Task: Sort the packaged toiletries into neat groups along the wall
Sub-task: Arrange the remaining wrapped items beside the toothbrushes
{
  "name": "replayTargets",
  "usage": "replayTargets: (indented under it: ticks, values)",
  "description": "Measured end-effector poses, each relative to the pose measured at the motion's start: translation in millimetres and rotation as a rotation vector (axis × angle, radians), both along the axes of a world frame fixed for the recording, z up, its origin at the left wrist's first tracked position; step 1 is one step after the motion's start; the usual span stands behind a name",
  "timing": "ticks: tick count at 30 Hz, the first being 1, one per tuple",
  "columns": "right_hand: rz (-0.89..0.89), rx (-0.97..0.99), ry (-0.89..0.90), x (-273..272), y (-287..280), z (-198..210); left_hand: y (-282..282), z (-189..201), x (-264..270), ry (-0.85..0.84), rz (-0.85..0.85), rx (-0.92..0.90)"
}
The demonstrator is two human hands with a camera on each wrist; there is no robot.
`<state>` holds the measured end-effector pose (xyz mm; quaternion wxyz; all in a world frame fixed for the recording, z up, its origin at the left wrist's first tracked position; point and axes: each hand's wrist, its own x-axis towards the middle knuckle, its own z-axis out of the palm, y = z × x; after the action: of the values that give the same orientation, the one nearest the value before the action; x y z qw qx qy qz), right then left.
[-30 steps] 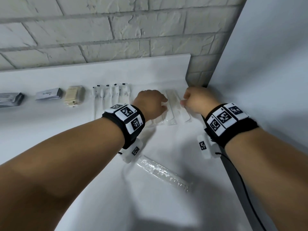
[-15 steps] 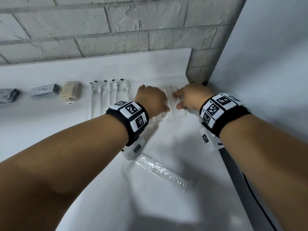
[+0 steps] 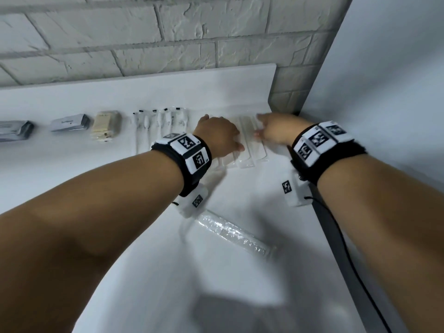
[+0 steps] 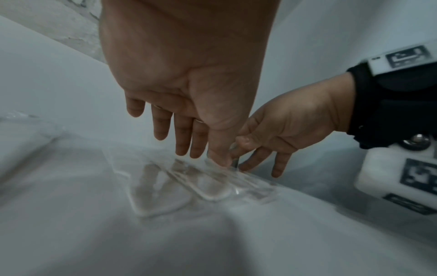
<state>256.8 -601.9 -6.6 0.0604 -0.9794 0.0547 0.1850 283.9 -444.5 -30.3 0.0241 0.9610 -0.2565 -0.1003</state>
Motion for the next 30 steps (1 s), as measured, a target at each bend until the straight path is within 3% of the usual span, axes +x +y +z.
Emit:
replayTargets:
  ticks: [2, 4, 7, 9, 15, 20, 23, 26, 27, 30]
  values:
    - [-0.068, 0.105, -0.075, -15, 5, 18, 6, 7, 0, -0.009, 0.026, -0.038]
    - [0.021, 0.122, -0.09, -39, 22, 34, 13, 14, 1, -0.011, 0.067, -0.092]
    - [0.264, 0.096, 0.182, -88, 65, 40, 23, 21, 1, 0.014, 0.098, -0.127]
    - [0.336, 0.082, 0.321, -116, 87, 30, 29, 25, -3, 0.023, 0.107, -0.128]
    - [0.416, -0.048, 0.259, -150, 117, -6, 38, 32, -16, 0.009, 0.094, -0.158]
    - [0.344, 0.091, 0.249, -135, 94, -4, 41, 33, -22, 0.022, 0.081, -0.197]
    - [0.092, 0.332, 0.066, -111, 59, 13, 38, 37, -21, 0.004, 0.075, -0.217]
    - [-0.213, 0.791, -0.267, -85, 17, 31, 31, 34, -18, -0.012, 0.076, -0.23]
    - [-0.259, 0.858, -0.403, -79, 5, 34, 29, 32, -18, -0.011, 0.074, -0.228]
    - [-0.217, 0.737, -0.666, -59, -25, 29, 17, 23, -18, 0.005, 0.059, -0.204]
